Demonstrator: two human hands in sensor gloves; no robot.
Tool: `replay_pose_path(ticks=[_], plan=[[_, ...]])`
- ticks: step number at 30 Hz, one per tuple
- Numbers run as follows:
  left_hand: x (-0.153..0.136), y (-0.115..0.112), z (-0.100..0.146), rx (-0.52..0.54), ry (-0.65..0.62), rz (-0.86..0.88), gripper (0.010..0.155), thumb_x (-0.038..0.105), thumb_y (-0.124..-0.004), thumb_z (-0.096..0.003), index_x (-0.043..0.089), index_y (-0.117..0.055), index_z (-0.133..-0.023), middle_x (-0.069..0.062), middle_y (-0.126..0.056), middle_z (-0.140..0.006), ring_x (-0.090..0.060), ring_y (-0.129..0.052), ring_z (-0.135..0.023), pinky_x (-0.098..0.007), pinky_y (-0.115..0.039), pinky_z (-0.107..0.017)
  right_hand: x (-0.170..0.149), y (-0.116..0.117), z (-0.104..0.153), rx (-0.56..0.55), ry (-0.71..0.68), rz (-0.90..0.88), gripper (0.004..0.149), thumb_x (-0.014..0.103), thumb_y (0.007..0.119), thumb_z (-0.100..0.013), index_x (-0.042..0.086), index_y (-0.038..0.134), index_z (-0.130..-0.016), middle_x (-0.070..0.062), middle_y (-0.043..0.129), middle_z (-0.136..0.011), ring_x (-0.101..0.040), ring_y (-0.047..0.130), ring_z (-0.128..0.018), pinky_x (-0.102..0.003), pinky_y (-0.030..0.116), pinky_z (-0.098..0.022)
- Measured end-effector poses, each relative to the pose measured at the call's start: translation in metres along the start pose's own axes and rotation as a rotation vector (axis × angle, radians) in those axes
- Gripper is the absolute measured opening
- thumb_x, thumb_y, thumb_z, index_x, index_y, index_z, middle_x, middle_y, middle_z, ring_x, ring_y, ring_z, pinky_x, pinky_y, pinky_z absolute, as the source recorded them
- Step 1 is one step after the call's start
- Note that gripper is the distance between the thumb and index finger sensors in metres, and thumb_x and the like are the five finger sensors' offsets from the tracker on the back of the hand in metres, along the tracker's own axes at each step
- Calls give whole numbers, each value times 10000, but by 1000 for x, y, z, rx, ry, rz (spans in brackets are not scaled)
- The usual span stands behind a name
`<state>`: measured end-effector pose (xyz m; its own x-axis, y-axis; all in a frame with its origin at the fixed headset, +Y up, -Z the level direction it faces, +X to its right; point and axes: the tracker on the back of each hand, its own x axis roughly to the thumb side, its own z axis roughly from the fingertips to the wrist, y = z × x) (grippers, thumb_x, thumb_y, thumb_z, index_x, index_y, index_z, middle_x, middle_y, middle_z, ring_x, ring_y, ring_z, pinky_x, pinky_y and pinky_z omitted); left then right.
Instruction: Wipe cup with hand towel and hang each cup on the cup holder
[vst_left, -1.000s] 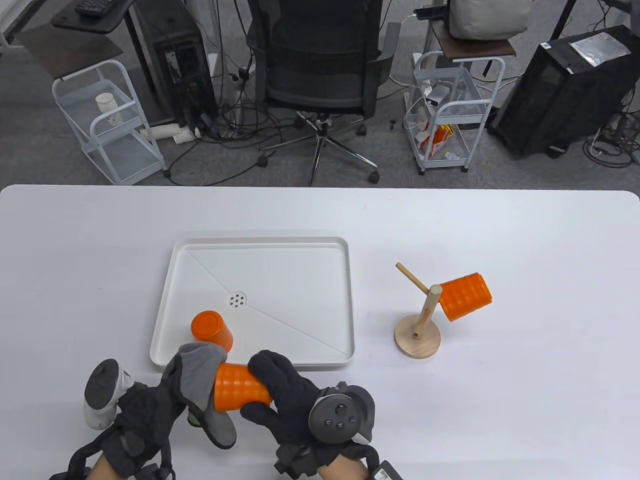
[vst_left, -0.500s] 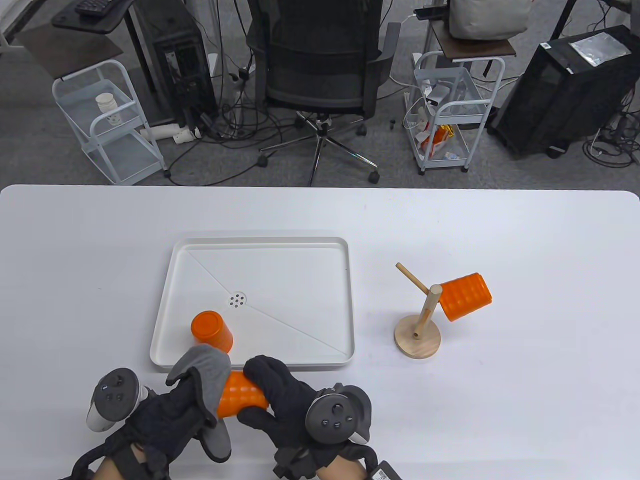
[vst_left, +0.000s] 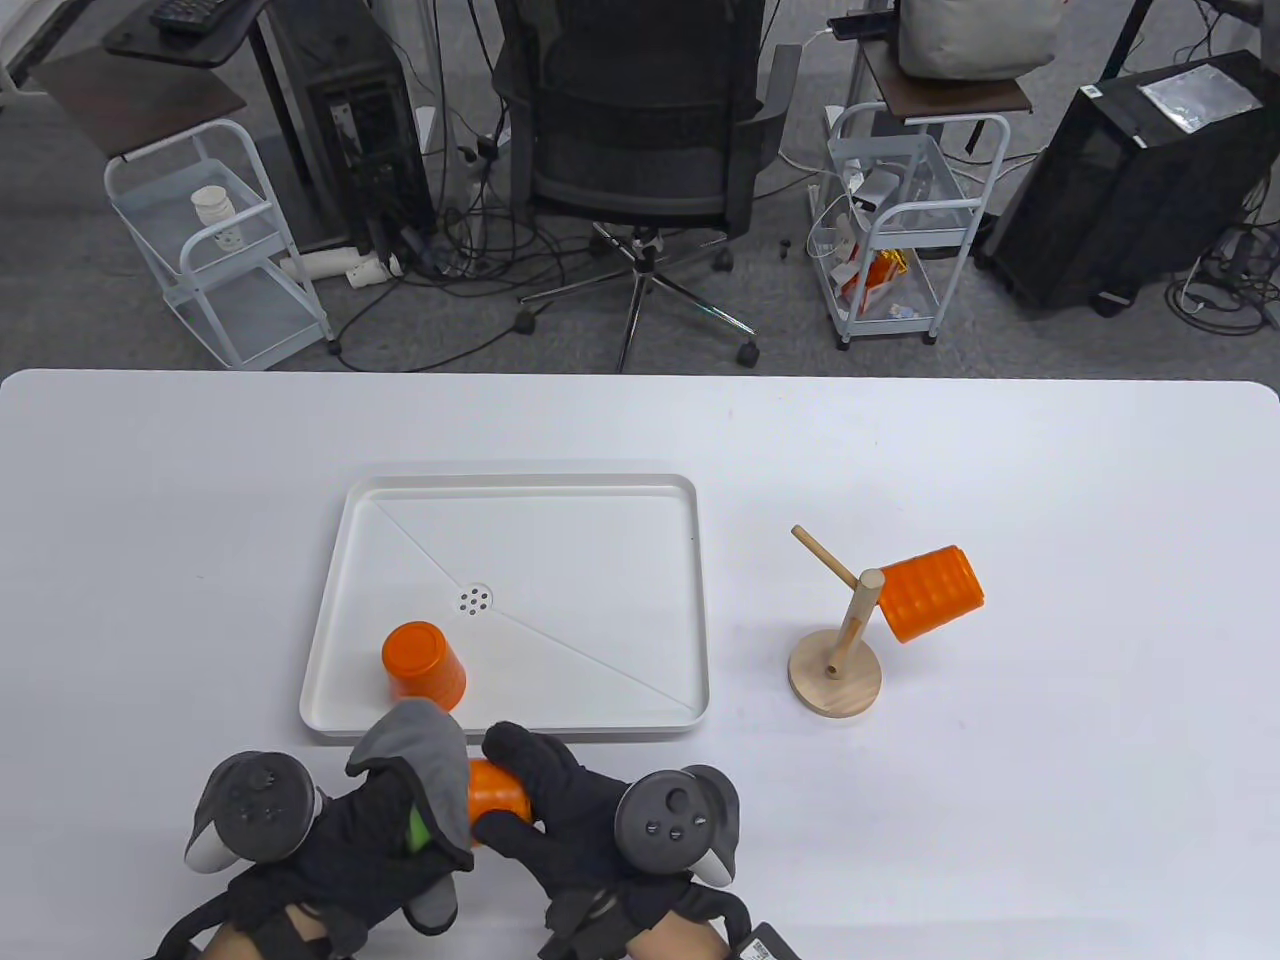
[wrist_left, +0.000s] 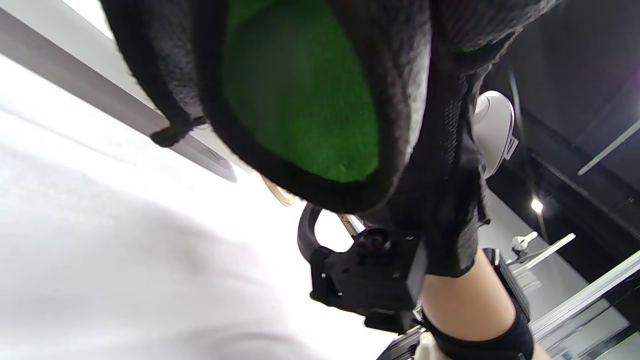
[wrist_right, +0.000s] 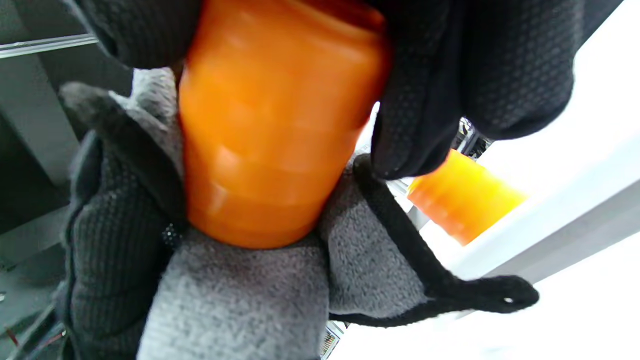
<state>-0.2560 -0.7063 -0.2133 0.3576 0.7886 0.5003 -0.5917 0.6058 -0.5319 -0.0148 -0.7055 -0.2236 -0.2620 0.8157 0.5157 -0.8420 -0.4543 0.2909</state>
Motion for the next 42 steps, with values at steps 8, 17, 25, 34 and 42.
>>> replay_pose_path(ticks=[8, 17, 25, 34, 42], plan=[[10, -6, -1, -10, -2, -147, 798, 602, -727, -500, 548, -96, -985, 46, -34, -1149, -371, -699, -942, -608, -607, -727, -11, -4, 0, -7, 122, -141, 757, 595, 667, -464, 45, 593, -979, -282, 850, -807, -311, 1057, -322, -522, 909, -324], [20, -14, -3, -25, -6, -312, 810, 602, -736, -494, 567, -82, -970, 69, -15, -1145, -353, -688, -960, -597, -598, -749, -24, -7, 1, -9, 267, -266, 782, 635, 644, -459, -6, 708, -903, -281, 954, -632, -260, 1066, -166, -482, 933, -196], [23, -15, -4, -22, 1, -349, 814, 600, -743, -491, 577, -83, -965, 85, -14, -1146, -345, -691, -962, -589, -604, -755, -28, -7, 2, 1, 295, -307, 789, 639, 638, -462, -16, 722, -893, -285, 964, -608, -255, 1067, -147, -477, 936, -182], [12, -11, -6, -19, 12, -182, 822, 605, -737, -493, 574, -65, -964, 80, -16, -1147, -307, -762, -888, -561, -659, -714, -18, -8, 0, -8, 141, -197, 763, 616, 637, -470, 22, 642, -950, -273, 902, -733, -291, 1055, -265, -507, 913, -285], [1, -4, -5, -9, 25, -38, 827, 622, -722, -493, 555, -49, -969, 59, -33, -1150, -281, -804, -838, -541, -699, -680, -4, -5, 0, 3, -10, -25, 721, 566, 655, -478, 114, 496, -1018, -229, 750, -932, -376, 996, -529, -581, 831, -489]])
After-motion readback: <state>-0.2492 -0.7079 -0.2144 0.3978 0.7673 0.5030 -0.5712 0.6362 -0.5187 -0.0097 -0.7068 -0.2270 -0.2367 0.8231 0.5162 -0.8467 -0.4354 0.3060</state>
